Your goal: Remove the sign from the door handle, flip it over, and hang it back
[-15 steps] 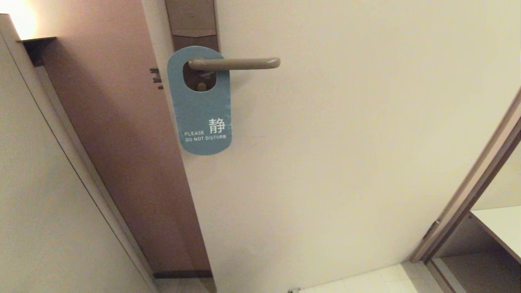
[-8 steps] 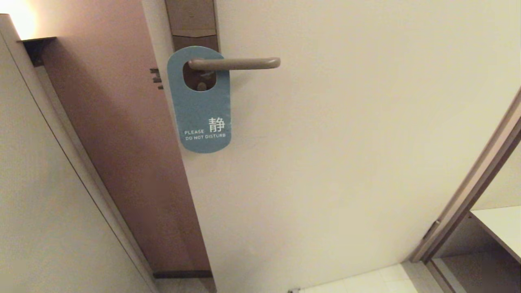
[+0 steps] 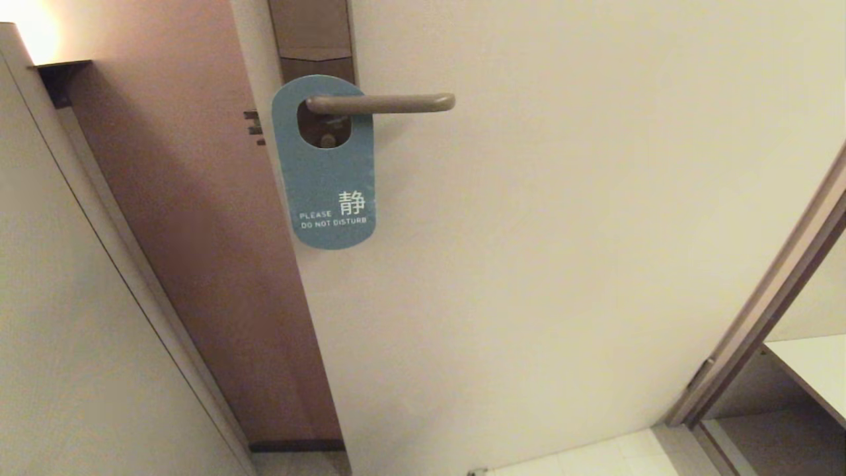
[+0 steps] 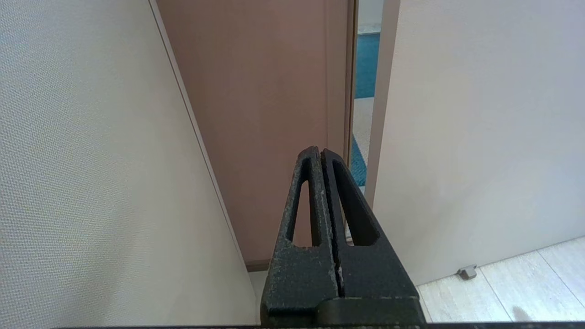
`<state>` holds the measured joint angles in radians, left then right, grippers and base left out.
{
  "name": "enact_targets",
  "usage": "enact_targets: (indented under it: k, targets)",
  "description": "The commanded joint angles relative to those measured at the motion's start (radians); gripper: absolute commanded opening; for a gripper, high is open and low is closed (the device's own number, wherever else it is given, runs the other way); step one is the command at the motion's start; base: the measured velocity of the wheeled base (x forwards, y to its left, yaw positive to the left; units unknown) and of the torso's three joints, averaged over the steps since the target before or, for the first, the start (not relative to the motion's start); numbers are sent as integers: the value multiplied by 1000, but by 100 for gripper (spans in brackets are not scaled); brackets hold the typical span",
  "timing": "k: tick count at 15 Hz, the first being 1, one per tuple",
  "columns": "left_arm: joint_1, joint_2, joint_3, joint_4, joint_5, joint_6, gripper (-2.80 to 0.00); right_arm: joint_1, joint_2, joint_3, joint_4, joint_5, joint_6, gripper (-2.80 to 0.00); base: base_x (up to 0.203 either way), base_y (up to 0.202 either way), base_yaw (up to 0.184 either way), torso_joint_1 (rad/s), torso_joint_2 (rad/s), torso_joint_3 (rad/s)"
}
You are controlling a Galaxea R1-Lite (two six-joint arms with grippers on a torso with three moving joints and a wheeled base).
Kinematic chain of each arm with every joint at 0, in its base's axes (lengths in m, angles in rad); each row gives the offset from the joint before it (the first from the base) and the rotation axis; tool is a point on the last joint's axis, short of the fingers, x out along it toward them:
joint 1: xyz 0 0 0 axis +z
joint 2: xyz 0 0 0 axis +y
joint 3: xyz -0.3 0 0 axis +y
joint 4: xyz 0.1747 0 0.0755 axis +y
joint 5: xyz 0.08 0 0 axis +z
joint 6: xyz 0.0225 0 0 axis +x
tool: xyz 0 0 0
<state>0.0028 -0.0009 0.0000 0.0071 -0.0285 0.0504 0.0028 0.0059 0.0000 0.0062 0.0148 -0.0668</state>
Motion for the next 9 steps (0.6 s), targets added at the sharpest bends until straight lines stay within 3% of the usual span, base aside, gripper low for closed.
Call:
enact_targets:
  k: [1,9]
  targets:
    - [0,1,0,1,1,0,-280,0,-6,0,0,1,-1,-280,0,0,0,0,0,0]
    - [0,1,0,0,-1,0,-280,0,-6,0,0,2,-1,-280,0,0,0,0,0,0]
